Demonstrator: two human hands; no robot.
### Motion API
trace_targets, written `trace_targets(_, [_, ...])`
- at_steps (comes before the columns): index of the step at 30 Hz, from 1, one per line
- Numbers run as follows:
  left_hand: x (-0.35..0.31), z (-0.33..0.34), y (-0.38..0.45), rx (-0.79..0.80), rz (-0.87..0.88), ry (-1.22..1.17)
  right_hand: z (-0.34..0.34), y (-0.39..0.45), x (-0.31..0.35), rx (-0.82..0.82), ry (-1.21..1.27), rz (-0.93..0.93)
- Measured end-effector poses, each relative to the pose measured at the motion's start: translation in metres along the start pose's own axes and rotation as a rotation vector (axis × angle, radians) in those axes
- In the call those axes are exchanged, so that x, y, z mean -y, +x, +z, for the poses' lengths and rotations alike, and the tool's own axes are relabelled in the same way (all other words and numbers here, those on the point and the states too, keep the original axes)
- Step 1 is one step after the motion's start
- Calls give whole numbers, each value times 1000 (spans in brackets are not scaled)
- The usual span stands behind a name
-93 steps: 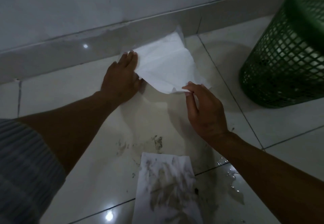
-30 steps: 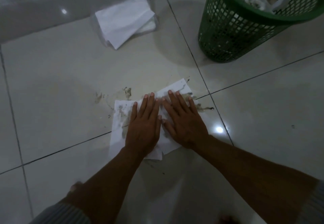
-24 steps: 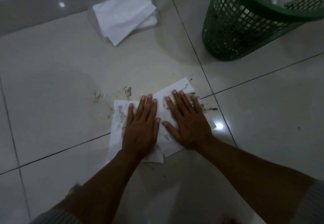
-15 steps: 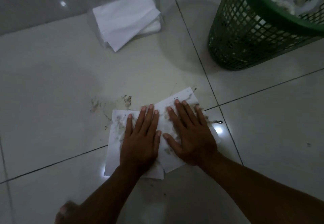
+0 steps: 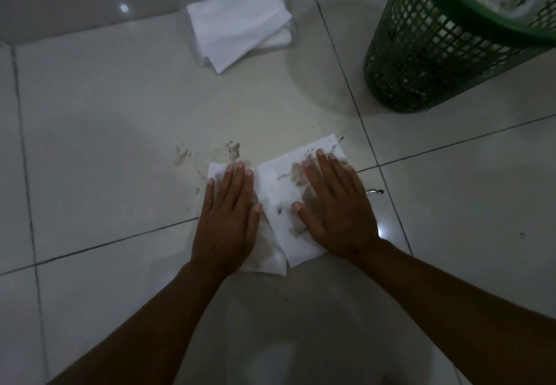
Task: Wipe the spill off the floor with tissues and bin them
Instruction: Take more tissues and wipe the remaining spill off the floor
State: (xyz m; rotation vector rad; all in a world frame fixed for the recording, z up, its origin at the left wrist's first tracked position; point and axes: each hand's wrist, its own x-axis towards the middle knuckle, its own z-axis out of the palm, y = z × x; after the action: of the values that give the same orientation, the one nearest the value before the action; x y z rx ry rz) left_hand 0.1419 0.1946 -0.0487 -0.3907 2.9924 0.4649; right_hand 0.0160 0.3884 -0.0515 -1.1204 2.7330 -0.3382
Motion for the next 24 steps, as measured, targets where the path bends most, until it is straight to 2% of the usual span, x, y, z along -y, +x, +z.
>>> trace_targets(9, [42,1,-29,28,27,49,21,5,39,50,-51,161])
trace_targets(19, [45,5,-32,-35,39,19,39,-34,70,-27,18,-103])
trace_targets(24, [47,0,-33,-58,-3,-8,38,-27,78,-65,-27,-5])
